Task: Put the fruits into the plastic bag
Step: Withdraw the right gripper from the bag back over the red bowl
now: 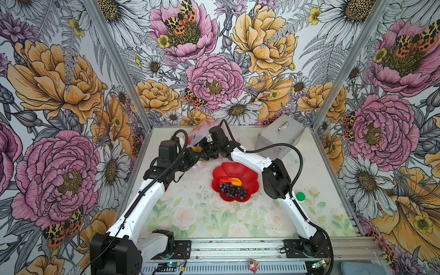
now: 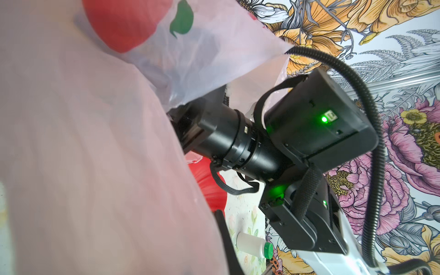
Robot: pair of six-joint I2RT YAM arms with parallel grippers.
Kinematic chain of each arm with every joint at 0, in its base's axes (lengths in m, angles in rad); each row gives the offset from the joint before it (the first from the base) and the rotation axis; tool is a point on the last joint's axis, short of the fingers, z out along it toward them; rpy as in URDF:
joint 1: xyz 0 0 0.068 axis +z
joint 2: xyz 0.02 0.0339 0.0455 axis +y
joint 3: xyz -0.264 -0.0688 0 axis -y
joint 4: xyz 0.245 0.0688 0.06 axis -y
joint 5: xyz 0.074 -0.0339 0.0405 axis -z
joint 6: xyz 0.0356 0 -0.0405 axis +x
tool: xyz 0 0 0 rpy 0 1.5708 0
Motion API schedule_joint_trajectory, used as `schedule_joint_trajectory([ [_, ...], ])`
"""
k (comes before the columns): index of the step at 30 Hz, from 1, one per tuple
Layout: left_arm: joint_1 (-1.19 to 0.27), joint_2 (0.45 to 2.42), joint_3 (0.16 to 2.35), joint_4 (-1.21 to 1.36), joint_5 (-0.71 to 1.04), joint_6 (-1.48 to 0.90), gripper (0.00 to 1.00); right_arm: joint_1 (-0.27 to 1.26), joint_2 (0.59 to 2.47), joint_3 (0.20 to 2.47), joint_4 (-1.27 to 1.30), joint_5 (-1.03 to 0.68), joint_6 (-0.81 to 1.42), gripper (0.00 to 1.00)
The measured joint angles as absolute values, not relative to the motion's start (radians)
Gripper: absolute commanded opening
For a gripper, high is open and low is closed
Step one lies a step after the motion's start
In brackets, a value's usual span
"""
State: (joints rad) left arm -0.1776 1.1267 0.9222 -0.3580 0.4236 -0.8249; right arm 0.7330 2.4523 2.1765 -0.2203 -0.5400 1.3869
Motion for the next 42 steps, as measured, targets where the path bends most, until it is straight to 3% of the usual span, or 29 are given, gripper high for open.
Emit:
schedule_joint_trajectory([
  [22, -0.068, 1.005, 0.804, -0.356, 0.443, -0.859, 0.0, 0.712, 1.983, 1.697, -0.337, -0.514, 1.133, 0.92],
  [33, -0.061, 1.005, 0.802, -0.355, 0.443, -0.866, 0.0, 0.672, 1.721, 1.536, -0.491, -0.596, 0.887, 0.95],
  [42, -0.06, 1.006, 0.802, -0.355, 0.443, -0.866, 0.0, 0.656, 1.645, 1.495, -0.748, -0.621, 0.612, 0.99],
])
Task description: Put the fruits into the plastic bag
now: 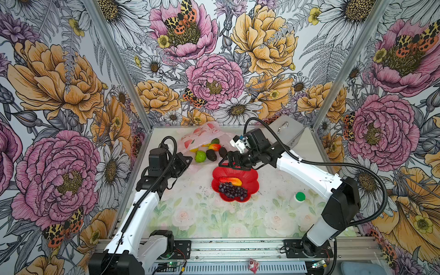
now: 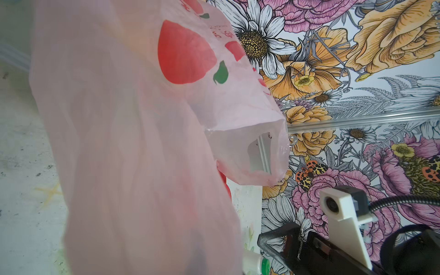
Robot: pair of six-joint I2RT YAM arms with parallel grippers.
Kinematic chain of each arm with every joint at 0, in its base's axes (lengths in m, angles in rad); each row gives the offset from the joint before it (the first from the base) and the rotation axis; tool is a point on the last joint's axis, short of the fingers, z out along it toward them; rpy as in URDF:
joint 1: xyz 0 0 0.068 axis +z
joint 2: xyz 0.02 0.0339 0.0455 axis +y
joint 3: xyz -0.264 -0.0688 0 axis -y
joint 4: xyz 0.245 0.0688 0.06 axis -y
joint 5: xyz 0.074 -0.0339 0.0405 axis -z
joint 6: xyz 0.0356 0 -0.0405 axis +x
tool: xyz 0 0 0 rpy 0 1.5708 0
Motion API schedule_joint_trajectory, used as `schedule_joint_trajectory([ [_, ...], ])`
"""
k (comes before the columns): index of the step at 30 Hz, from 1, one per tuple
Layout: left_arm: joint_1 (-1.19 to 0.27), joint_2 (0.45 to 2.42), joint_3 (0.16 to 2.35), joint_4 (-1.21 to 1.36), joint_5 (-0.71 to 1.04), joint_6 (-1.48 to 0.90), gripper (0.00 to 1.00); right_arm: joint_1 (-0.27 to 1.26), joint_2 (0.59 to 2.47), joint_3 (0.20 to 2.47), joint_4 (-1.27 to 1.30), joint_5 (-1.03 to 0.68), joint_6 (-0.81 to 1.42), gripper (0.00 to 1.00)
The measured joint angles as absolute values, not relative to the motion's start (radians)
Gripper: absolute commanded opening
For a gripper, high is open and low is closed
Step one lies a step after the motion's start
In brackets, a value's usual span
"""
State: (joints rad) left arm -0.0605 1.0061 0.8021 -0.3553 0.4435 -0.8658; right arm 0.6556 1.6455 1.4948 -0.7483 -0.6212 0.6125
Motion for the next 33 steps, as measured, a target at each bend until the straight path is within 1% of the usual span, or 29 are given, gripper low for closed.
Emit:
schedule_joint_trajectory([
  [5, -0.06, 1.017, 0.802, -0.355, 0.443, -0.866, 0.0, 0.658, 1.621, 1.508, -0.922, -0.57, 0.451, 0.99],
  [11, -0.06, 1.023, 0.802, -0.355, 0.443, -0.866, 0.0, 0.683, 1.637, 1.604, -1.135, -0.435, 0.26, 1.0],
  [15, -0.06, 1.026, 0.802, -0.354, 0.443, -0.866, 0.0, 0.704, 1.675, 1.643, -1.227, -0.347, 0.171, 0.98],
  [20, -0.06, 1.043, 0.802, -0.351, 0.443, -0.868, 0.0, 0.727, 1.745, 1.647, -1.293, -0.284, 0.121, 0.96],
  [33, -0.06, 1.056, 0.802, -0.347, 0.443, -0.884, 0.0, 0.762, 1.905, 1.647, -1.279, -0.285, 0.102, 0.92],
])
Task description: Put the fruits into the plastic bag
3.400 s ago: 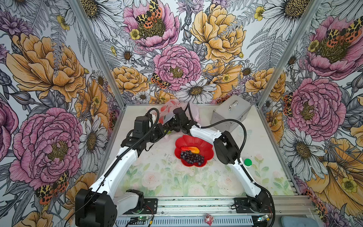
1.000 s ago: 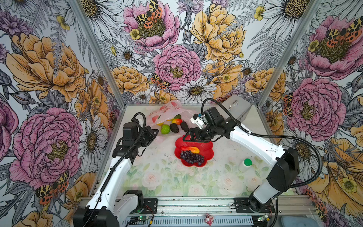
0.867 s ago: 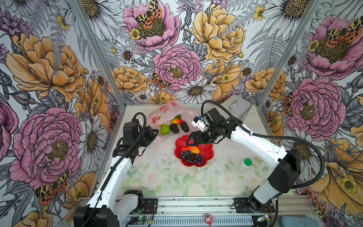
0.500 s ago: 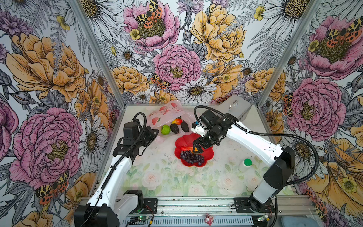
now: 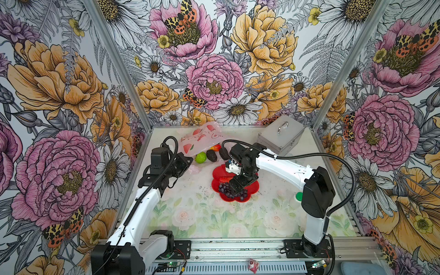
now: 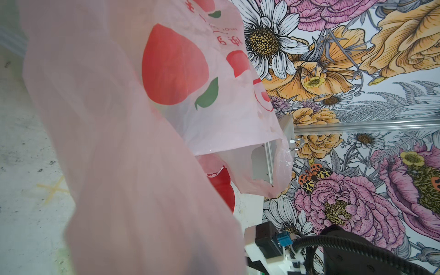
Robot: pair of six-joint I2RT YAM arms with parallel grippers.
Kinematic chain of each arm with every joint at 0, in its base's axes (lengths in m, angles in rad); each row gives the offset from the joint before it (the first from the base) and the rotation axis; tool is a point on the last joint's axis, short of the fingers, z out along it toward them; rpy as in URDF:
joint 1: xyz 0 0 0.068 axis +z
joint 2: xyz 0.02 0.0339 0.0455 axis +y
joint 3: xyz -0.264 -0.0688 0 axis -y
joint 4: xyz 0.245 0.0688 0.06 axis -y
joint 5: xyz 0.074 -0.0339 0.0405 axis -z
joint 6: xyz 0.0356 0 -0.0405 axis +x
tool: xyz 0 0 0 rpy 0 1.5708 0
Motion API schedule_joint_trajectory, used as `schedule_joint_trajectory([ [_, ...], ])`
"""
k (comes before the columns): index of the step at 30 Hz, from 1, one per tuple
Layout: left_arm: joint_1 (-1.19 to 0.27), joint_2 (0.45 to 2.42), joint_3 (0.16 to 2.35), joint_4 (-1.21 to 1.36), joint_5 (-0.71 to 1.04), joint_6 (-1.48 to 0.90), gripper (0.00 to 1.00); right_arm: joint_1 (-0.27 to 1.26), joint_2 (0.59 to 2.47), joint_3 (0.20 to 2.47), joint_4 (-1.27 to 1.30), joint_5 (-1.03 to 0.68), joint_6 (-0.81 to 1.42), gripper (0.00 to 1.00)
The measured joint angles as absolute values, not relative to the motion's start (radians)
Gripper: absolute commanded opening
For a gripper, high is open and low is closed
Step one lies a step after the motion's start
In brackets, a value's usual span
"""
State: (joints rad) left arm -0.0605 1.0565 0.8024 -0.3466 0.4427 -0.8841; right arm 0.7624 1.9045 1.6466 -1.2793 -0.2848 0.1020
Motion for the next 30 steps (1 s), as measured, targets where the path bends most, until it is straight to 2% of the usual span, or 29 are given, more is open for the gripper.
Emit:
schedule_joint_trajectory([
  [30, -0.054, 1.056, 0.802, -0.342, 0.443, -0.884, 0.0, 0.819, 2.104, 1.737, -1.221, -0.309, 0.072, 0.88],
])
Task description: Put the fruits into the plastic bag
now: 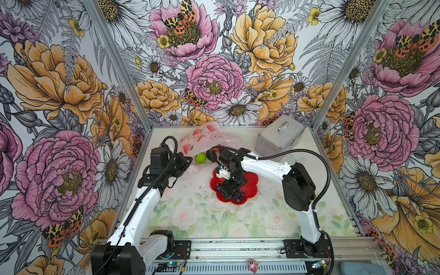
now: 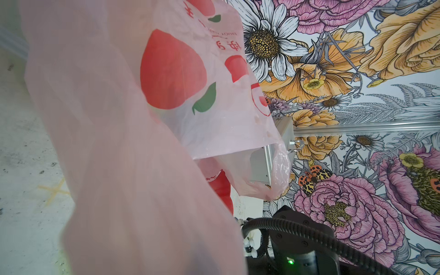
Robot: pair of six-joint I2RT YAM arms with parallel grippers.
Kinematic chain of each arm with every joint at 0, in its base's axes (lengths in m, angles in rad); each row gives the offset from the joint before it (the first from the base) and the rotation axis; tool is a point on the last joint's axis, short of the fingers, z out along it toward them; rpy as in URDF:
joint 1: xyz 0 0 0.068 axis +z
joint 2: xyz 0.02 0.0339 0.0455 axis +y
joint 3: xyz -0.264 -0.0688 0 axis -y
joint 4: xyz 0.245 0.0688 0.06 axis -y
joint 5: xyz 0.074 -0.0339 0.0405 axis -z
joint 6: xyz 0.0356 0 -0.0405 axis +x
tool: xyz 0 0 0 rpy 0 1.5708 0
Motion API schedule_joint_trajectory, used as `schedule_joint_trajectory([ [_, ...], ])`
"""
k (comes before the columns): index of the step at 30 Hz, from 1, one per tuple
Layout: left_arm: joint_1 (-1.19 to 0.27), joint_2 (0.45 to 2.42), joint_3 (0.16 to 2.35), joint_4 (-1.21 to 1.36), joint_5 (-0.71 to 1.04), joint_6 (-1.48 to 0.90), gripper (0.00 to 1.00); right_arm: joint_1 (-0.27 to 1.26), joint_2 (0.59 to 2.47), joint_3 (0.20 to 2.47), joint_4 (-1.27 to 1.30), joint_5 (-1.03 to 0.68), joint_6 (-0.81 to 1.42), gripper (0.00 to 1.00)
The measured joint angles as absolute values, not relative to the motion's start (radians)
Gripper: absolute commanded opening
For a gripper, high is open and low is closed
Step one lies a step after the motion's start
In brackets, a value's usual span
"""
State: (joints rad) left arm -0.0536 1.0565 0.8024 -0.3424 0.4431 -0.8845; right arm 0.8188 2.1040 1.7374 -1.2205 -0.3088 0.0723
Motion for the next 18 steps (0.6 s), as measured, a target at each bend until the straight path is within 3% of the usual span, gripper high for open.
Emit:
schedule_joint_trajectory([
  [18, -0.054, 1.087, 0.812, -0.339, 0.444, -0.891, 0.0, 0.826, 2.18, 1.755, -1.165, -0.21, 0.043, 0.9],
])
